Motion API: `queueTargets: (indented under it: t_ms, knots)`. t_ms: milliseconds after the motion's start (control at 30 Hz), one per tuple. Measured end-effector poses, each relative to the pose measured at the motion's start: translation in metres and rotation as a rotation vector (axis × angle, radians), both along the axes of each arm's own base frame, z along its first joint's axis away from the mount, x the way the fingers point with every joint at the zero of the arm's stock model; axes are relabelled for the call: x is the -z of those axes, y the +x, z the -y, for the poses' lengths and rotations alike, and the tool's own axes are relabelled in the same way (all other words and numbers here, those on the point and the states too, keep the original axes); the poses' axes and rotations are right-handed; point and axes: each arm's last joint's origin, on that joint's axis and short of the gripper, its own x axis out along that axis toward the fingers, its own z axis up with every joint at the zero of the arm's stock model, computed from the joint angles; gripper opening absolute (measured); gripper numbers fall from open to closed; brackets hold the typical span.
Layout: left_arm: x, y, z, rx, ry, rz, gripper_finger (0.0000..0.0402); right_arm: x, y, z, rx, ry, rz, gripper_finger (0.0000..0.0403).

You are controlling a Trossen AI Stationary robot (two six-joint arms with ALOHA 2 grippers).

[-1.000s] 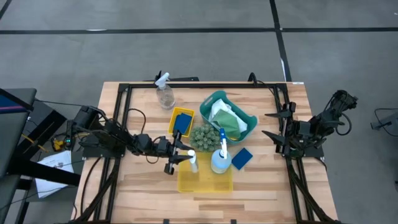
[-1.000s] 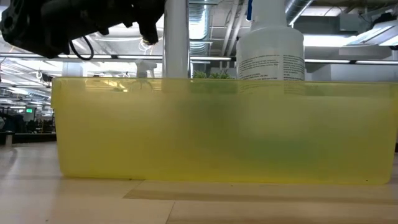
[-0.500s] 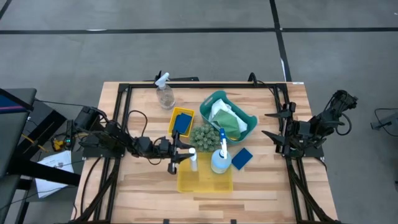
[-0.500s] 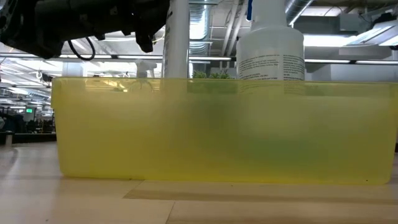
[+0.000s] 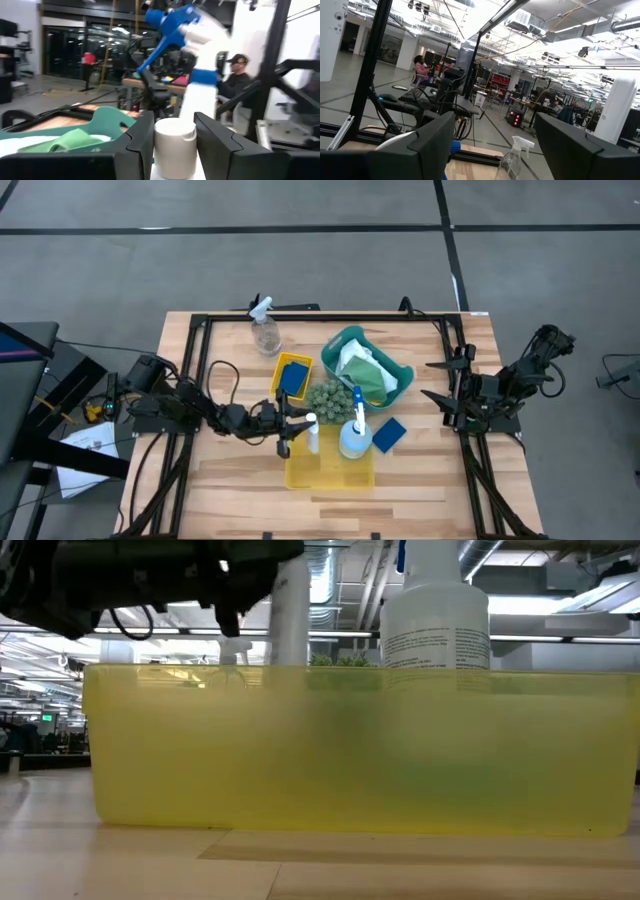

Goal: Pick & Place Kitchen Items
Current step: Put the white plastic restorer bottle into the bottom yellow bin

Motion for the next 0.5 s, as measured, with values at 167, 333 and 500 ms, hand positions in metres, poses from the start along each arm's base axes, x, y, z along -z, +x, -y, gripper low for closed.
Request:
queueTargets:
  t_ms: [167, 333, 500]
  knots:
    - [0.006, 0.016, 0.011, -0.085, 0.007, -0.024, 0.0110, 0.000, 0.000, 0.000, 0.000, 0.000, 0.000, 0.0268]
    - [-0.002, 0.018, 0.033, -0.185, 0.030, -0.029, 0.0110, 0.000, 0.000, 0.000, 0.004, -0.001, -0.004, 0.0268]
    - [-0.015, 0.017, 0.061, -0.391, 0.071, -0.098, 0.0110, 0.000, 0.000, 0.000, 0.006, -0.001, -0.005, 0.0268]
